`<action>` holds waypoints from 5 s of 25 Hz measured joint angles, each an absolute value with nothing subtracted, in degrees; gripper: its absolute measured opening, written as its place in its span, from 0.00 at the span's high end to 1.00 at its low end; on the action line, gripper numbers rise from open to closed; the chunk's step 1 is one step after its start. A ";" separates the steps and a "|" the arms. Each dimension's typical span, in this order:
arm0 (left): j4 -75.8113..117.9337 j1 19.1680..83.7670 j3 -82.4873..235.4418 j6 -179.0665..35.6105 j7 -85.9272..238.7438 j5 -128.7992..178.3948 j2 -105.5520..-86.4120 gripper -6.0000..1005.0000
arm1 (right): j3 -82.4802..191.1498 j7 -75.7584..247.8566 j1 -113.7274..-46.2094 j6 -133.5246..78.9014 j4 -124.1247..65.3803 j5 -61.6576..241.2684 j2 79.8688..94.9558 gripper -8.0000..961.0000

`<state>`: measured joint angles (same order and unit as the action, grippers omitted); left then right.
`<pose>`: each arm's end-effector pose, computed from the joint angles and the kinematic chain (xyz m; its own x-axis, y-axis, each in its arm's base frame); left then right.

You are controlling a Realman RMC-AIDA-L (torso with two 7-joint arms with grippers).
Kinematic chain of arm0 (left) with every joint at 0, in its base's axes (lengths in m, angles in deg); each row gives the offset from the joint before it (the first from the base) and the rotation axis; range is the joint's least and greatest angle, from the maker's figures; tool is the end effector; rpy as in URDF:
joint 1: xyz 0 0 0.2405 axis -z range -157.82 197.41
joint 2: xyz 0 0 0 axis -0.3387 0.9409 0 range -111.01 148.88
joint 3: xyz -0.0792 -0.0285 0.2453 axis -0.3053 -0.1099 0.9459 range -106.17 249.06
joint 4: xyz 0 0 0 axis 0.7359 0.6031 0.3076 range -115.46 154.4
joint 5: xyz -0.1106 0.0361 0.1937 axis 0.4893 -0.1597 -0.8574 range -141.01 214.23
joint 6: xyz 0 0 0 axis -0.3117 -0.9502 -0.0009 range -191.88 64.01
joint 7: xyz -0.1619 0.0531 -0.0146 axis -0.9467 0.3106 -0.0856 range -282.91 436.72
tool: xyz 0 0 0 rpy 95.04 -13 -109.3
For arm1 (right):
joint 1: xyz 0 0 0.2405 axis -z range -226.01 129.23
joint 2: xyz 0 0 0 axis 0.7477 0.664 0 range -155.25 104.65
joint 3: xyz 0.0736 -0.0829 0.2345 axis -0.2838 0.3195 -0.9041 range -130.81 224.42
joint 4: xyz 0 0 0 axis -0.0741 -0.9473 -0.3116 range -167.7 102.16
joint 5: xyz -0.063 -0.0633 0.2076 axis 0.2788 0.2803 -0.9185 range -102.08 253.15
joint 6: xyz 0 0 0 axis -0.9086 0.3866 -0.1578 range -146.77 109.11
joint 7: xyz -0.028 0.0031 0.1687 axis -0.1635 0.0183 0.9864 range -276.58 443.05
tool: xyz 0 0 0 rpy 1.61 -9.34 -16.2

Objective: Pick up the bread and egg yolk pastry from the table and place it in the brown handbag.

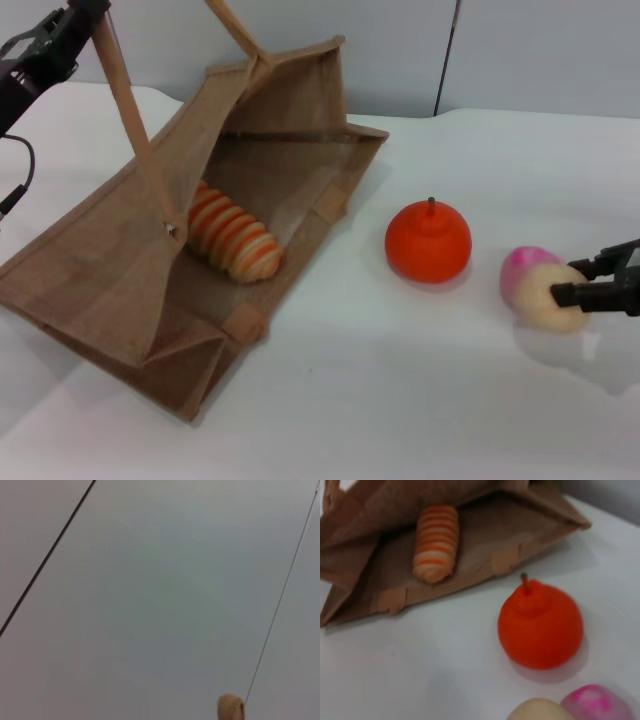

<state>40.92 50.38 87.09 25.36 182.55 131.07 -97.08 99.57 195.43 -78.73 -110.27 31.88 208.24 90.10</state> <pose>-0.2820 0.3873 0.0773 0.2436 0.0251 0.9696 0.7731 -0.6086 -0.1785 0.2557 0.3767 0.0355 0.8422 -0.5333 -0.0797 -0.5326 -0.7998 -0.2770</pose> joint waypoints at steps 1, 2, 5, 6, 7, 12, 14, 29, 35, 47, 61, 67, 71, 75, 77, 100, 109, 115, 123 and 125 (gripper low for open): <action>40.92 50.38 87.09 25.36 182.55 131.05 -97.08 0.87 | 98.99 195.19 -78.75 -110.44 32.04 207.88 90.13 0.54; 40.92 50.38 87.09 25.35 182.55 131.02 -97.08 0.87 | 98.55 194.99 -78.75 -110.48 32.14 207.40 90.12 0.55; 40.91 50.38 87.09 25.36 182.55 131.00 -97.08 0.87 | 97.74 194.58 -78.77 -110.56 32.40 205.65 90.01 0.57; 40.92 50.38 87.09 25.35 182.55 131.00 -97.08 0.87 | 97.31 194.42 -78.77 -110.76 32.60 205.22 89.97 0.58; 40.92 50.38 87.09 25.35 182.55 130.99 -97.08 0.87 | 96.98 194.25 -78.82 -110.98 32.70 204.88 89.97 0.58; 40.92 50.74 87.49 25.37 182.55 130.84 -97.08 0.88 | 96.16 192.81 -79.64 -111.79 32.74 201.41 90.05 0.61; 40.92 50.95 87.69 25.55 182.53 130.76 -97.09 0.88 | 96.33 192.27 -80.28 -111.80 32.33 199.82 90.11 0.62; 40.02 53.16 88.10 30.71 181.98 129.47 -97.28 0.87 | 97.54 181.20 -96.59 -105.85 8.94 194.30 90.54 0.65; 38.74 55.58 88.74 31.33 181.96 127.87 -97.31 0.87 | 102.87 179.48 -98.88 -98.32 4.35 189.42 90.62 0.68; 36.68 58.74 88.76 34.52 181.89 125.55 -97.36 0.87 | 122.29 178.53 -100.61 -78.34 -1.78 174.16 91.03 0.69; 36.43 59.08 88.22 40.70 181.13 126.00 -97.34 0.87 | 152.91 177.57 -103.04 -58.80 -1.05 155.91 91.28 0.79; 36.43 58.71 88.03 40.80 181.13 126.14 -97.28 0.87 | 157.56 166.56 -101.62 -58.65 1.79 150.43 91.32 0.81; 36.43 58.57 87.99 40.83 181.14 126.61 -97.20 0.88 | 159.20 158.72 -100.07 -58.70 2.43 144.37 91.33 0.77; 36.43 58.00 87.91 40.65 181.33 127.03 -97.17 0.88 | 160.53 151.90 -98.97 -58.99 2.49 138.61 91.33 0.74; 36.43 57.52 87.74 40.38 181.56 127.09 -97.17 0.88 | 160.82 150.55 -98.27 -59.35 2.78 136.29 91.18 0.64; 32.09 52.29 80.26 27.57 192.96 129.60 -97.34 0.86 | 115.44 133.13 -76.27 -98.60 -5.13 133.03 86.54 0.07; 23.03 53.69 80.23 22.26 215.90 131.67 -97.59 0.71 | 98.63 111.70 -75.57 -108.76 -18.03 132.84 88.51 0.07; 16.15 53.89 80.23 21.83 232.75 136.41 -98.01 0.48 | 89.38 100.27 -74.96 -109.28 -22.88 132.83 90.38 0.07; 12.88 53.13 80.23 22.24 239.32 139.43 -98.14 0.37 | 83.71 97.01 -74.91 -109.44 -26.57 133.06 90.38 0.07; 12.86 53.02 80.23 22.42 239.28 139.44 -98.14 0.38 | 83.60 97.12 -74.90 -109.15 -26.98 133.06 90.36 0.07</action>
<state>12.86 53.02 80.23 22.42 239.28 139.44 -98.14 83.60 97.12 -74.90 -109.15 -26.98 133.06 90.36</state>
